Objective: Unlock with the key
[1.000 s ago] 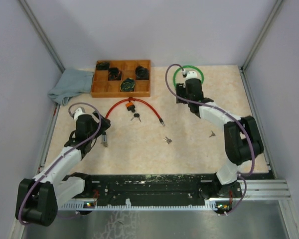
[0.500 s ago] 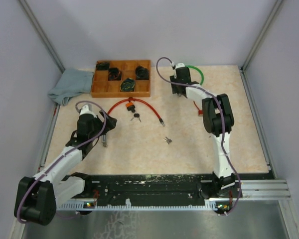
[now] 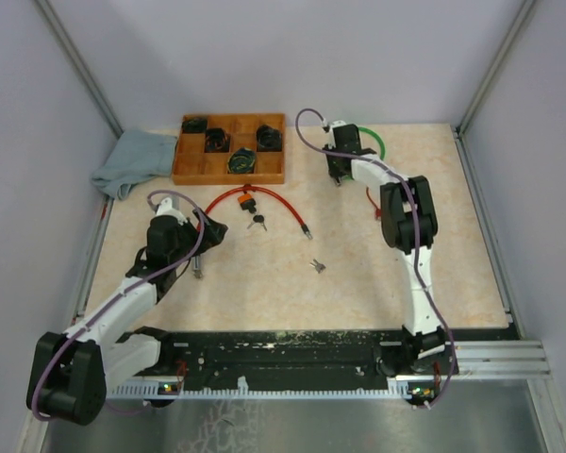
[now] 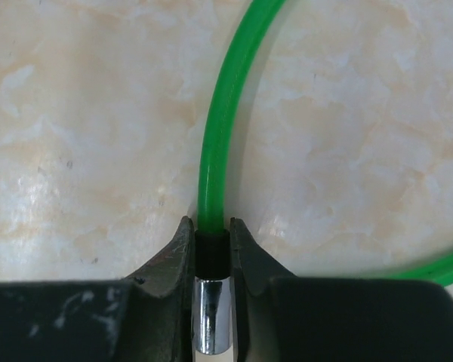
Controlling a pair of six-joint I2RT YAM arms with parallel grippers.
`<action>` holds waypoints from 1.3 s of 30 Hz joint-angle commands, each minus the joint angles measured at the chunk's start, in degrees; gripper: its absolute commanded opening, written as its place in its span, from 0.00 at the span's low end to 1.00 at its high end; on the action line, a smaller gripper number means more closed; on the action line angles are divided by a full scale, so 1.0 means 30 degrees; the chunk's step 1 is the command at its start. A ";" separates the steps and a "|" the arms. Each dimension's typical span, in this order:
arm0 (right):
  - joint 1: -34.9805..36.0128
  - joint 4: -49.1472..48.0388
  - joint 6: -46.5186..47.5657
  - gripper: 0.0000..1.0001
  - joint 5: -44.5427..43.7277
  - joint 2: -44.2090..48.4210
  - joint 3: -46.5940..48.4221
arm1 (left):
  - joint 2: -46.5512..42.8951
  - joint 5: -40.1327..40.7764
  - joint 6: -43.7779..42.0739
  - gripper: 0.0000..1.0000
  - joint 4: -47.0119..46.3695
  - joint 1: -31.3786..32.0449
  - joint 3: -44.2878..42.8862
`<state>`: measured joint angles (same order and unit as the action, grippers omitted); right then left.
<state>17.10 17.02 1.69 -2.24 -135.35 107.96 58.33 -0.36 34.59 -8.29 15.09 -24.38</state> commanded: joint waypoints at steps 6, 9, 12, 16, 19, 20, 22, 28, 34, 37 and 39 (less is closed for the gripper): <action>0.0876 -0.1983 0.0199 0.00 0.1407 0.7218 -0.6546 | -0.0259 -0.2360 0.0383 0.94 -0.1565 0.0155 0.0448; 0.1590 -0.2332 0.0518 0.00 0.1406 0.9436 -0.8453 | -0.0267 -0.3176 0.0784 0.94 -0.1586 0.0153 0.0417; 0.2599 -0.2916 0.0780 0.00 0.1462 1.1566 -1.0500 | -0.0280 -0.4008 0.1260 0.94 -0.1684 0.0155 0.0389; 0.4143 -0.3868 0.0564 0.00 0.1761 1.4628 -1.2913 | -0.0289 -0.5106 0.2140 0.94 -0.1622 0.0155 0.0384; 0.5854 -0.4320 0.0480 0.00 0.1466 1.5974 -1.4213 | -0.0196 -0.6247 0.2912 0.94 -0.1476 0.0155 0.0365; 0.6422 -0.4587 0.0353 0.00 0.1423 1.6333 -1.4556 | -0.0172 -0.6722 0.3262 0.94 -0.1497 0.0155 0.0386; 0.7617 -0.5176 0.0083 0.00 0.1268 1.6836 -1.5331 | -0.0135 -0.7652 0.4211 0.94 -0.1575 0.0133 0.0556; 1.1149 -0.6981 -0.0382 0.00 0.0102 1.6946 -1.6743 | -0.0809 -0.8898 0.6175 0.94 -0.2448 0.0138 0.1594; 1.3024 -0.9418 -0.1085 0.00 -0.0482 1.5613 -1.7684 | -0.1189 -0.9001 0.7858 0.93 -0.2507 0.0155 0.2726; 1.3429 -1.0710 -0.1524 0.00 -0.0223 1.4951 -1.8059 | -0.1151 -0.8805 0.8570 0.92 -0.2831 0.0180 0.3567; 1.3563 -1.1307 -0.1832 0.00 0.0094 1.4454 -1.8227 | -0.0924 -0.8825 0.8902 0.91 -0.3152 0.0182 0.3946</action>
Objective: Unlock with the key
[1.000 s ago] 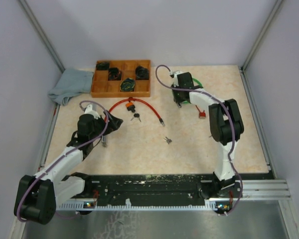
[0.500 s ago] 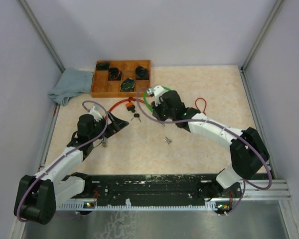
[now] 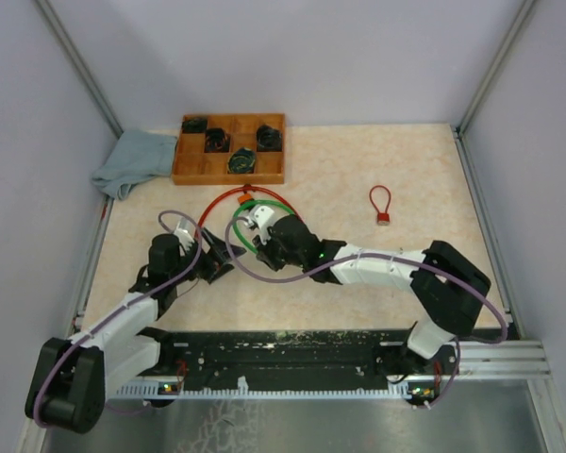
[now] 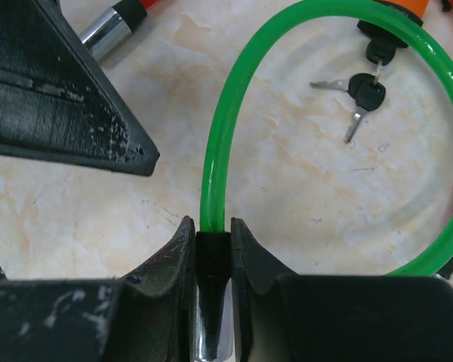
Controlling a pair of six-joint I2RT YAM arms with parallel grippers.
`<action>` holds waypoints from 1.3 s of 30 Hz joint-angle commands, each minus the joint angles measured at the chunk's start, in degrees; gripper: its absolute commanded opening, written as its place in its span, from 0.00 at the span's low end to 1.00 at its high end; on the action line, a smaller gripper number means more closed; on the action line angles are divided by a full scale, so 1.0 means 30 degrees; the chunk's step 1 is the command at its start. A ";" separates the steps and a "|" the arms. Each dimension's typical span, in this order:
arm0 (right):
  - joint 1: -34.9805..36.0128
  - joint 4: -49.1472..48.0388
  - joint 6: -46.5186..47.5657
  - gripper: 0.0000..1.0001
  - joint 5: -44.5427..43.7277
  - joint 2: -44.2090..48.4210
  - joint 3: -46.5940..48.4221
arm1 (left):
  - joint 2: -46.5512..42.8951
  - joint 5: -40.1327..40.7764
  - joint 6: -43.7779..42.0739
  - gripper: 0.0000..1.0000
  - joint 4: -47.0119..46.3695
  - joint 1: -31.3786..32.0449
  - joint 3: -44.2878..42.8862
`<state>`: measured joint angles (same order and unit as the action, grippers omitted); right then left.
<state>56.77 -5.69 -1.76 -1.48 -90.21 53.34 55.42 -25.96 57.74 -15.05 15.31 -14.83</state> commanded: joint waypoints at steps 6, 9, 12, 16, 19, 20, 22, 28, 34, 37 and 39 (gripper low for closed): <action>0.0513 -0.3440 -0.1317 0.00 0.0423 -0.2573 0.0106 | 0.0760 -0.0270 0.0938 0.89 -0.0818 0.0213 0.0725; 0.0637 -0.3091 -0.1533 0.00 0.0781 -0.3100 0.0112 | 0.0802 0.0133 0.0639 0.89 -0.0376 0.0243 0.0645; 0.0654 -0.2543 -0.1727 0.04 0.1081 -0.3520 0.0159 | 0.1038 0.0307 0.0347 0.89 -0.0042 0.0285 0.0402; 0.0670 -0.0877 -0.1704 0.19 0.1451 -0.3400 0.0600 | 0.1302 0.0526 -0.0016 0.89 0.0467 0.0415 0.0122; 0.0648 0.0091 -0.1667 0.32 0.1516 -0.2458 0.0551 | 0.1233 0.0837 -0.0249 0.89 0.0930 0.0583 -0.0120; 0.0646 0.0420 -0.1618 0.35 0.1521 -0.2024 0.0503 | 0.1177 0.0959 -0.0373 0.89 0.1085 0.0646 -0.0212; 0.0644 0.1214 -0.1401 0.40 0.1377 -0.0952 0.0288 | 0.1053 0.1280 -0.0600 0.89 0.1463 0.0814 -0.0457; -0.0156 0.4856 -0.1982 0.45 -0.0471 0.1142 -0.0234 | 0.0864 0.2024 -0.1028 0.88 0.2262 0.1548 -0.1147; -0.2360 0.8065 -0.3402 0.47 -0.0856 0.2687 -0.1395 | 0.1014 0.2847 -0.1410 0.88 0.2912 0.2564 -0.2004; -0.3069 0.8841 -0.3800 0.47 -0.1036 0.3124 -0.1849 | 0.1014 0.3256 -0.1556 0.88 0.3186 0.2969 -0.2293; -0.3589 0.8936 -0.4038 0.48 -0.0820 0.3233 -0.2097 | 0.1028 0.3531 -0.1618 0.88 0.3246 0.3238 -0.2465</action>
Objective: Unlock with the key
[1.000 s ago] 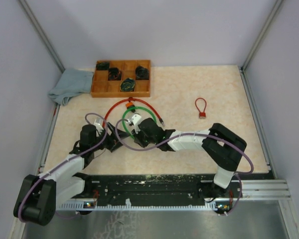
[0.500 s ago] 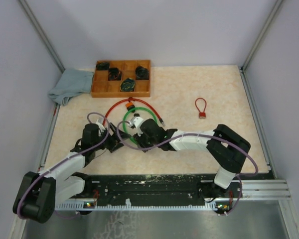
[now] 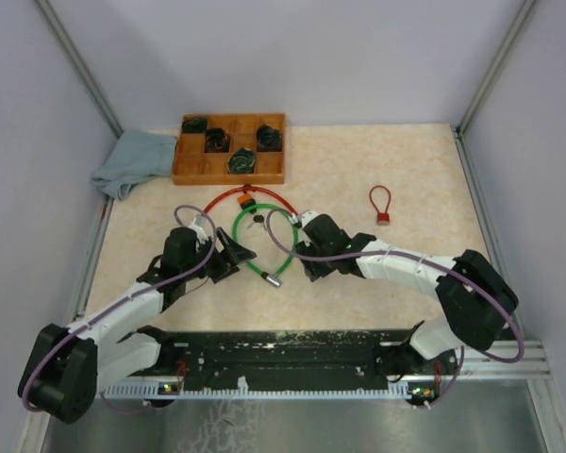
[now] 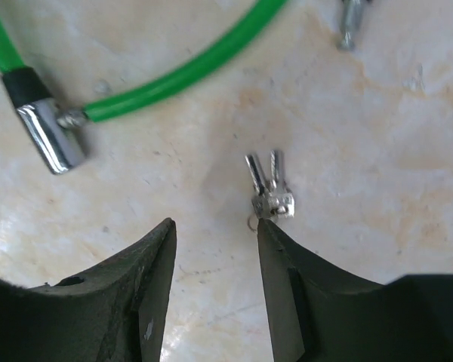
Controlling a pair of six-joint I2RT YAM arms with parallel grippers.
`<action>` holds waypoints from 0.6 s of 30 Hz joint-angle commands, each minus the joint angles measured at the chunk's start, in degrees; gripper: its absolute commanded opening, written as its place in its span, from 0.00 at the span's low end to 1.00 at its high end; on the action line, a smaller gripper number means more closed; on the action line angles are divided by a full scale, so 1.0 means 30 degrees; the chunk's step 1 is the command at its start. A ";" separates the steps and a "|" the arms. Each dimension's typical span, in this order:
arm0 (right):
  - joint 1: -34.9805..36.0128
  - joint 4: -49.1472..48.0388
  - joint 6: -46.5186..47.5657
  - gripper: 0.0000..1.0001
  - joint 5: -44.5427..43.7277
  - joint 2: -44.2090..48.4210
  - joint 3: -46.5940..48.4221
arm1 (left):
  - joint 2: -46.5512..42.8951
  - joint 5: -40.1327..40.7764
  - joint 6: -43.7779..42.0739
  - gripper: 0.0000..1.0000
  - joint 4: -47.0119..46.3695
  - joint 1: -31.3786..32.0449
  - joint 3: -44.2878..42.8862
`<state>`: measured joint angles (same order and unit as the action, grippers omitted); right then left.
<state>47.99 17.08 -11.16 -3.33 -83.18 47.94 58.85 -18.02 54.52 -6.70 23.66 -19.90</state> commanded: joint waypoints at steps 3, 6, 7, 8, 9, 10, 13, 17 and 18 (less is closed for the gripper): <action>-0.1403 0.1263 -0.1114 0.48 0.0293 0.0621 -0.0511 | 0.0073 0.0989 -0.0603 0.88 0.0490 0.0793 -0.0993; -0.1537 0.1229 -0.0895 0.47 0.0213 -0.0129 -0.0300 | 0.0266 0.1067 -0.0685 0.88 0.0575 0.1036 -0.1236; -0.1550 0.1262 -0.0860 0.47 0.0116 -0.0406 -0.0178 | 0.0322 0.1083 -0.0684 0.88 0.0590 0.1087 -0.1257; -0.1552 0.1310 -0.0852 0.46 -0.0086 -0.0668 -0.0027 | 0.0333 0.1107 -0.0684 0.88 0.0588 0.1156 -0.1267; -0.1567 0.1334 -0.0851 0.46 -0.0243 -0.0945 0.0090 | 0.0371 0.1110 -0.0673 0.88 0.0566 0.1187 -0.1250; -0.1580 0.1260 -0.0811 0.46 -0.0399 -0.1116 0.0167 | 0.0368 0.1118 -0.0657 0.88 0.0549 0.1242 -0.1270; -0.1844 0.0969 -0.0738 0.45 -0.0427 -0.1551 0.0299 | 0.0422 0.1145 -0.0684 0.88 0.0504 0.1338 -0.1279; -0.1962 0.0948 -0.0634 0.45 -0.0746 -0.1862 0.0582 | 0.0602 0.1142 -0.0684 0.88 0.0376 0.1451 -0.1309; -0.1962 0.0882 -0.0568 0.45 -0.0692 -0.1864 0.0613 | 0.0665 0.1129 -0.0684 0.88 0.0338 0.1502 -0.1306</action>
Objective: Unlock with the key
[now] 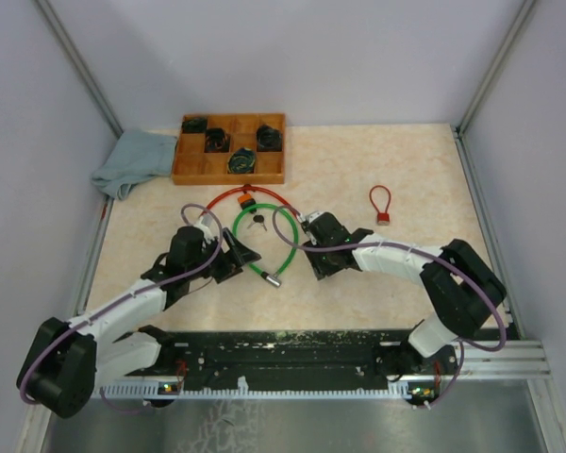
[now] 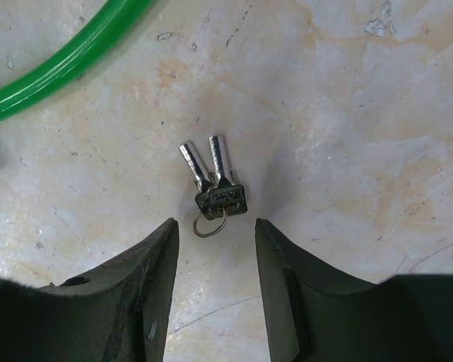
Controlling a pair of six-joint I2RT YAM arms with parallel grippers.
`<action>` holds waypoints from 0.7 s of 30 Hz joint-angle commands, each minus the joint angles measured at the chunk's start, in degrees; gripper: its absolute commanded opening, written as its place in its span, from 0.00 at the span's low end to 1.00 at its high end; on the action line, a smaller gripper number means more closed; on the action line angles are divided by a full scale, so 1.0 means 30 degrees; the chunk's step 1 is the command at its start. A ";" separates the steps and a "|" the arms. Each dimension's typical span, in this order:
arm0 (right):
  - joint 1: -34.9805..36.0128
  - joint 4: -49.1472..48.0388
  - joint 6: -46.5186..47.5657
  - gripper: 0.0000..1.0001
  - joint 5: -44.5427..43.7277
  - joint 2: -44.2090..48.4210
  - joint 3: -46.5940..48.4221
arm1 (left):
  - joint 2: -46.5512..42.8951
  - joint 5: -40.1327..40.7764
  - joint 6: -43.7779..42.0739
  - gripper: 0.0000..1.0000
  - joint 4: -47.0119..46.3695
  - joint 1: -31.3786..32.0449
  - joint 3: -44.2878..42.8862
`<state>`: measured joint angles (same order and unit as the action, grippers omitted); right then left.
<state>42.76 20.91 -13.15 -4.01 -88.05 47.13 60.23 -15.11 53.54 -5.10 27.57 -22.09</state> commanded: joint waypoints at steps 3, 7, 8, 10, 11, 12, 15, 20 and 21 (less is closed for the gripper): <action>-0.0221 -0.0397 0.0265 0.46 -0.0541 -0.0442 0.1070 | 0.0487 0.0001 -0.0322 0.88 -0.0412 0.0240 -0.0602; -0.0220 -0.0090 0.0480 0.44 -0.0598 -0.1091 0.1454 | 0.0667 -0.0038 -0.0294 0.88 -0.0565 0.0364 -0.0701; -0.0206 -0.0008 0.0511 0.43 -0.0588 -0.1243 0.1544 | 0.0667 -0.0042 -0.0301 0.88 -0.0571 0.0393 -0.0710; -0.0204 0.0069 0.0637 0.40 -0.0413 -0.1452 0.1671 | 0.0695 -0.0001 -0.0325 0.88 -0.0576 0.0418 -0.0763; -0.0219 0.0063 0.0732 0.39 -0.0229 -0.1556 0.1688 | 0.0721 0.0021 -0.0348 0.88 -0.0609 0.0462 -0.0787; -0.0221 0.0077 0.0806 0.38 -0.0093 -0.1587 0.1691 | 0.0765 0.0020 -0.0359 0.88 -0.0635 0.0464 -0.0823; -0.0221 0.0170 0.0960 0.35 0.0000 -0.1891 0.1731 | 0.1004 -0.0055 -0.0359 0.88 -0.0744 0.0528 -0.0850; -0.0221 0.0432 0.1168 0.21 0.0065 -0.1676 0.1728 | 0.1336 -0.0320 -0.0265 0.88 -0.1008 0.0656 -0.0946; -0.0196 0.0413 0.1190 0.19 0.0098 -0.1441 0.1659 | 0.1355 -0.0297 -0.0282 0.88 -0.1010 0.0683 -0.0990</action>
<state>42.46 21.67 -10.31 -4.86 -92.53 51.11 63.96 -15.27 53.52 -6.15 29.02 -23.00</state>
